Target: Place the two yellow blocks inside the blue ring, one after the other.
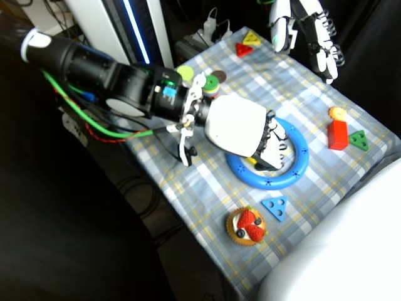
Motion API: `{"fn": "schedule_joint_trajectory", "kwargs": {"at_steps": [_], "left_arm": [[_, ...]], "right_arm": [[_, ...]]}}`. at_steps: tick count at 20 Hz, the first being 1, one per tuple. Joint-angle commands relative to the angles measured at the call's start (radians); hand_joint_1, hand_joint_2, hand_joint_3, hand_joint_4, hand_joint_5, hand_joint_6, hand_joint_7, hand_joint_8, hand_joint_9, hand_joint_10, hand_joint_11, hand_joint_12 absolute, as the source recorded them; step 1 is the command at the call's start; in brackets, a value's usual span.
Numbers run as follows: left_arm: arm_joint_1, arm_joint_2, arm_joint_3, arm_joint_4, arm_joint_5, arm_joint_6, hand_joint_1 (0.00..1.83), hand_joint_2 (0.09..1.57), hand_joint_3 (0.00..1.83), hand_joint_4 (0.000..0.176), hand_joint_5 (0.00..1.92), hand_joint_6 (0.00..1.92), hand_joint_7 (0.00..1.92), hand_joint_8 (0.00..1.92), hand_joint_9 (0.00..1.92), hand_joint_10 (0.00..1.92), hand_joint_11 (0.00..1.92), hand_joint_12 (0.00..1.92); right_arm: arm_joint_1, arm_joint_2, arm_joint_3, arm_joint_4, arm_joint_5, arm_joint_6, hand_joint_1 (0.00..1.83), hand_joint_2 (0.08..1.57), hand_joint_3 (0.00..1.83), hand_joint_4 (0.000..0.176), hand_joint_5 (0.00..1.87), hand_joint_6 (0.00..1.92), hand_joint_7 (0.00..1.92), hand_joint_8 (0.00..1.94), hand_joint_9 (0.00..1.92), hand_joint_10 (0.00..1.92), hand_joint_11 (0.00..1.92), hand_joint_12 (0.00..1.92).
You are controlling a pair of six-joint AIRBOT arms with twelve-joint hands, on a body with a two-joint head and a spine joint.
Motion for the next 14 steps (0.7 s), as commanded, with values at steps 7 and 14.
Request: {"fn": "schedule_joint_trajectory", "kwargs": {"at_steps": [7, 14], "left_arm": [[0.016, 0.032, -0.028, 0.020, -0.171, -0.023, 0.58, 1.43, 0.00, 0.000, 0.23, 0.00, 0.12, 0.00, 0.08, 0.01, 0.00, 0.52], [0.044, 0.054, -0.040, 0.021, -0.242, -0.080, 0.59, 1.41, 0.00, 0.009, 0.20, 0.00, 0.13, 0.00, 0.08, 0.01, 0.00, 0.54]], "right_arm": [[0.021, 0.167, -0.180, -0.035, 0.233, 0.001, 0.79, 1.26, 0.00, 0.027, 0.09, 0.00, 0.15, 0.00, 0.10, 0.61, 0.00, 1.31], [-0.146, 0.432, -0.413, -0.052, 0.539, 0.010, 0.60, 1.29, 0.01, 0.017, 0.00, 0.00, 0.02, 0.00, 0.02, 0.35, 0.00, 1.04]]}}
